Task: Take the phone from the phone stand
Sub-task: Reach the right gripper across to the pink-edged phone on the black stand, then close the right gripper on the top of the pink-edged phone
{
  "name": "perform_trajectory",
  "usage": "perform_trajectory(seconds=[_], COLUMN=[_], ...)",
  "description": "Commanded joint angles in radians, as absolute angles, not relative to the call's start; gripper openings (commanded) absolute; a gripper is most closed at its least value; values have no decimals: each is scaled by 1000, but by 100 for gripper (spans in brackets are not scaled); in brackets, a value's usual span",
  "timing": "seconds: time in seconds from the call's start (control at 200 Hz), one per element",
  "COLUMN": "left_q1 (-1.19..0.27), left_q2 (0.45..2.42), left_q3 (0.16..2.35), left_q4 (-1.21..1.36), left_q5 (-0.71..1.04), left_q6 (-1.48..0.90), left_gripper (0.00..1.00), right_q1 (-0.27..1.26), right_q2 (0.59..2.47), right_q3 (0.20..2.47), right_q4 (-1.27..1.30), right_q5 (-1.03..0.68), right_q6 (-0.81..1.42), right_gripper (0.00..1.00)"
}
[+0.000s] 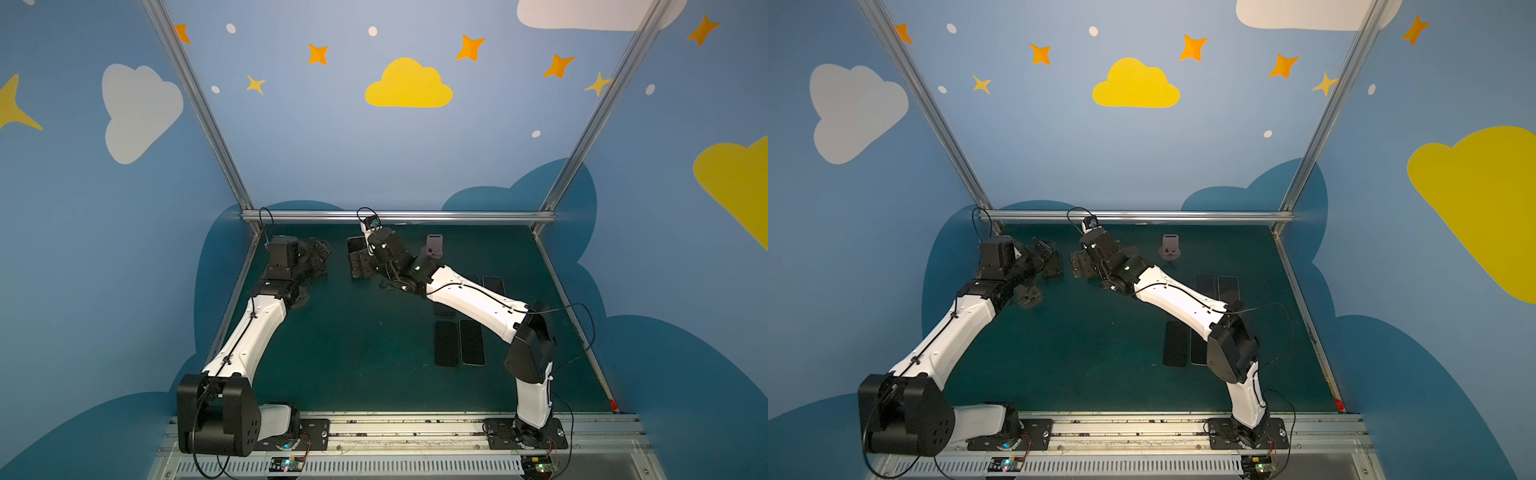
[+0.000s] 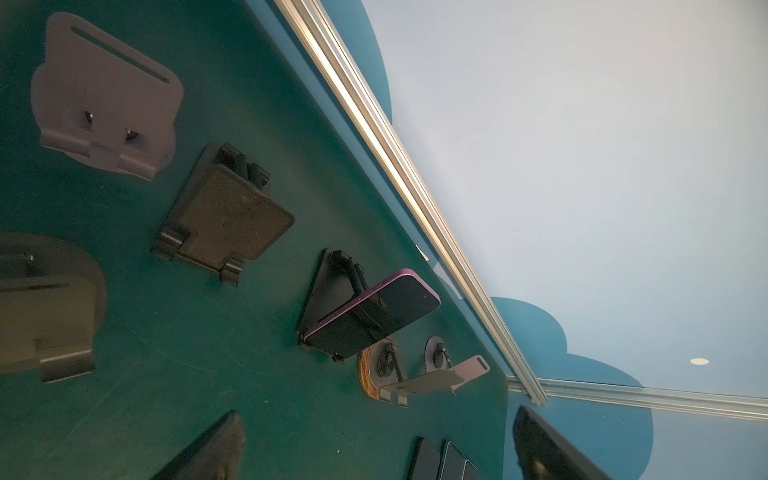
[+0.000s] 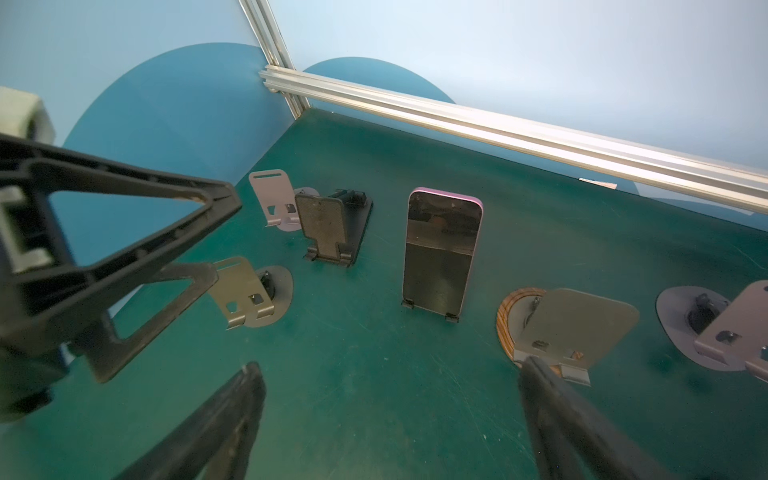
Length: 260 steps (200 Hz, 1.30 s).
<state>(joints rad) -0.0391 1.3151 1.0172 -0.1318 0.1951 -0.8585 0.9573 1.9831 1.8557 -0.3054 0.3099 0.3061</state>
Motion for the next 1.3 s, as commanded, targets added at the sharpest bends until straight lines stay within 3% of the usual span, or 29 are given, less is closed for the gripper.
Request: perform_trajectory(seconds=[0.0,0.381,0.696,1.297], left_q1=[-29,-6,1,9], left_q2=[1328,1329,1347,1365], left_q3=[1025,1025,1026,1022], left_q4=[-129,-120,-105,-87], left_q5=[200,238,268,286], left_q6=[-866,-873,-881,-876], left_gripper=[100,100,100,100], right_q1=[950,901,837,806], right_q2=[2044,2284,2435,2527], right_q3=[1938,2189,2324,2400], right_q4=[-317,-406,-404,-349], right_q5=[339,377,262,169], right_q6=[302,312,290,262], right_gripper=[96,96,96,96])
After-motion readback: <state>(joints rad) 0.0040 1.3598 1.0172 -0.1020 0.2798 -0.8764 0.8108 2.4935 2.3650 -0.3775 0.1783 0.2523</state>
